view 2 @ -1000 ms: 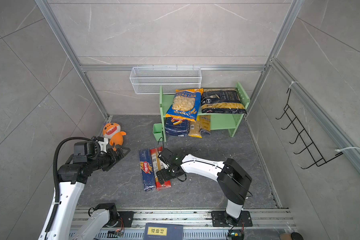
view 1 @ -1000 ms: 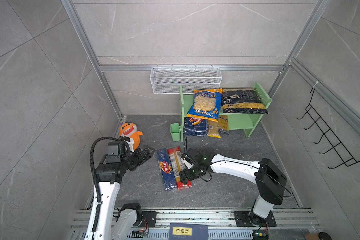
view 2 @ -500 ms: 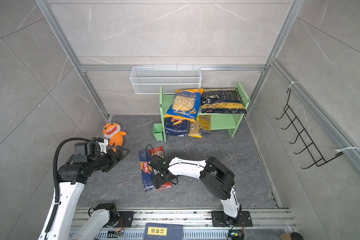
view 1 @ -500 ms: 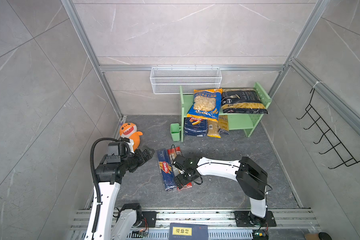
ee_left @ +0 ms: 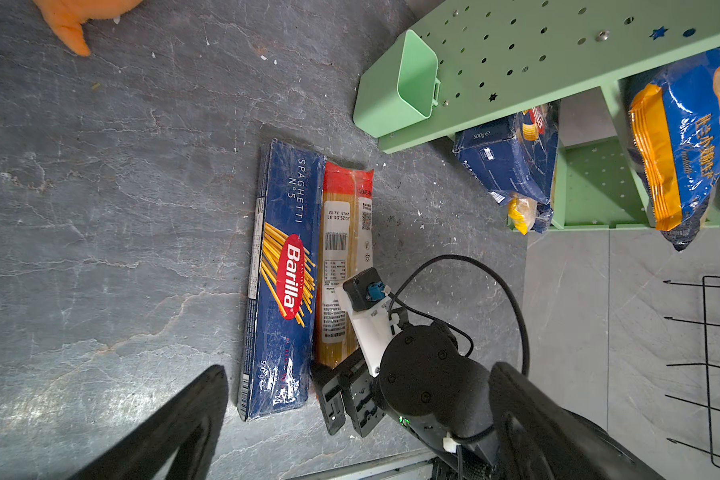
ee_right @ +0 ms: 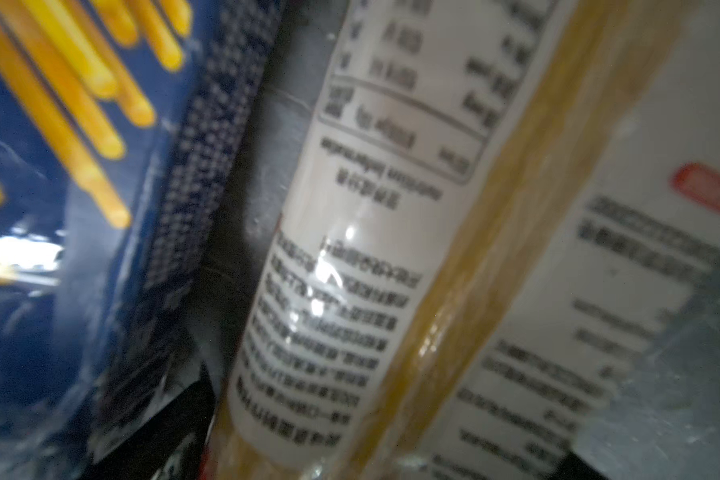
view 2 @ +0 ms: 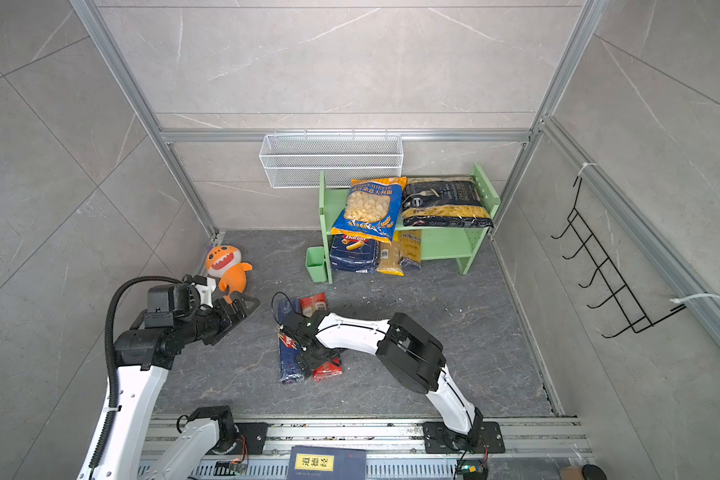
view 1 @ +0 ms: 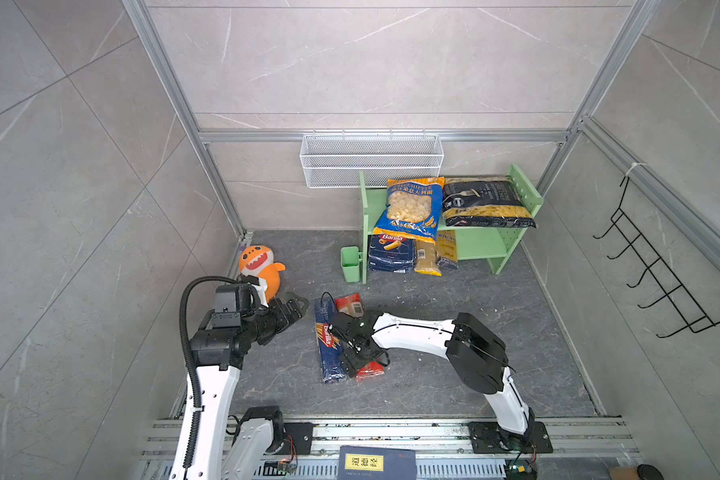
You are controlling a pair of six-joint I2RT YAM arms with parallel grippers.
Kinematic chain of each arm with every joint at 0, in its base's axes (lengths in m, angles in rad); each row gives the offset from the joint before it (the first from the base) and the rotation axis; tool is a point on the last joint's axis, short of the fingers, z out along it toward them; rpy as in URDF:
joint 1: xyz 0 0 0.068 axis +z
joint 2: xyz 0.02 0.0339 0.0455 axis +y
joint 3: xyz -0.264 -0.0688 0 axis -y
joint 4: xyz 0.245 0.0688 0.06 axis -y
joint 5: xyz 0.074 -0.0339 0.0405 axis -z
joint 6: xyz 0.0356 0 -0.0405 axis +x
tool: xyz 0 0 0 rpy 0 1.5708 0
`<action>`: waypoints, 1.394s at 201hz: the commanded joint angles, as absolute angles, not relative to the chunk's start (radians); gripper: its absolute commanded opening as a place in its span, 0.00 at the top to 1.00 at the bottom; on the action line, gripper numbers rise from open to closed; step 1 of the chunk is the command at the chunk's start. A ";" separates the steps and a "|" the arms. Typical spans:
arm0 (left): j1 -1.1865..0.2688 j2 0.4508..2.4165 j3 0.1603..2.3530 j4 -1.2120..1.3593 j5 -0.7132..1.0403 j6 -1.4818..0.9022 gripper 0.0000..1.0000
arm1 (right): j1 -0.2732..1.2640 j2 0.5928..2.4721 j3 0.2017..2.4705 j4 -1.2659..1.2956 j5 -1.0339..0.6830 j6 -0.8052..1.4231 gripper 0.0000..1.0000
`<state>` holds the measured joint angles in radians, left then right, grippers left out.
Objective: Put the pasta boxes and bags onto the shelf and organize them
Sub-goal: 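Move the right gripper to the red-and-yellow spaghetti packet while the left gripper lowers beside it, then grasp the red-and-yellow spaghetti packet with the right gripper and lift it upright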
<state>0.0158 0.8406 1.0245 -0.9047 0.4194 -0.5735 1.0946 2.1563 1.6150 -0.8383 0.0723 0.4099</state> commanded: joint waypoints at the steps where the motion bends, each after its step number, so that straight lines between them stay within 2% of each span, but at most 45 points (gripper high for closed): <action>1: 0.021 0.845 1.058 -0.894 0.411 -0.565 0.00 | 1.104 2.223 1.587 -0.916 0.142 0.412 0.03; 14: 0.021 0.851 1.059 -0.890 0.410 -0.566 0.00 | 1.104 2.212 1.534 -0.912 0.139 0.427 0.11; 26: 0.021 0.861 1.062 -0.885 0.412 -0.566 0.00 | 1.101 2.190 1.473 -0.891 0.111 0.439 0.28; 35: 0.021 0.868 1.064 -0.878 0.413 -0.569 0.00 | 1.100 2.163 1.418 -0.864 0.089 0.450 0.45; 50: 0.020 0.886 1.071 -0.863 0.419 -0.573 0.00 | 1.085 2.099 1.326 -0.802 0.027 0.467 0.61; 92: 0.021 0.959 1.104 -0.800 0.445 -0.593 0.00 | 1.015 1.825 1.091 -0.622 -0.144 0.433 0.80; 137: 0.021 1.069 1.155 -0.709 0.487 -0.617 0.00 | 0.844 1.526 0.900 -0.487 -0.397 0.428 0.84; 176: 0.021 1.163 1.202 -0.651 0.510 -0.627 0.00 | 0.717 1.329 0.825 -0.455 -0.560 0.428 0.89; 219: -0.025 1.256 1.260 -0.609 0.503 -0.623 0.00 | 0.647 1.193 0.814 -0.538 -0.635 0.420 0.89; 280: -0.223 1.371 1.317 -0.580 0.441 -0.579 0.00 | 0.531 1.010 0.822 -0.744 -0.665 0.387 0.89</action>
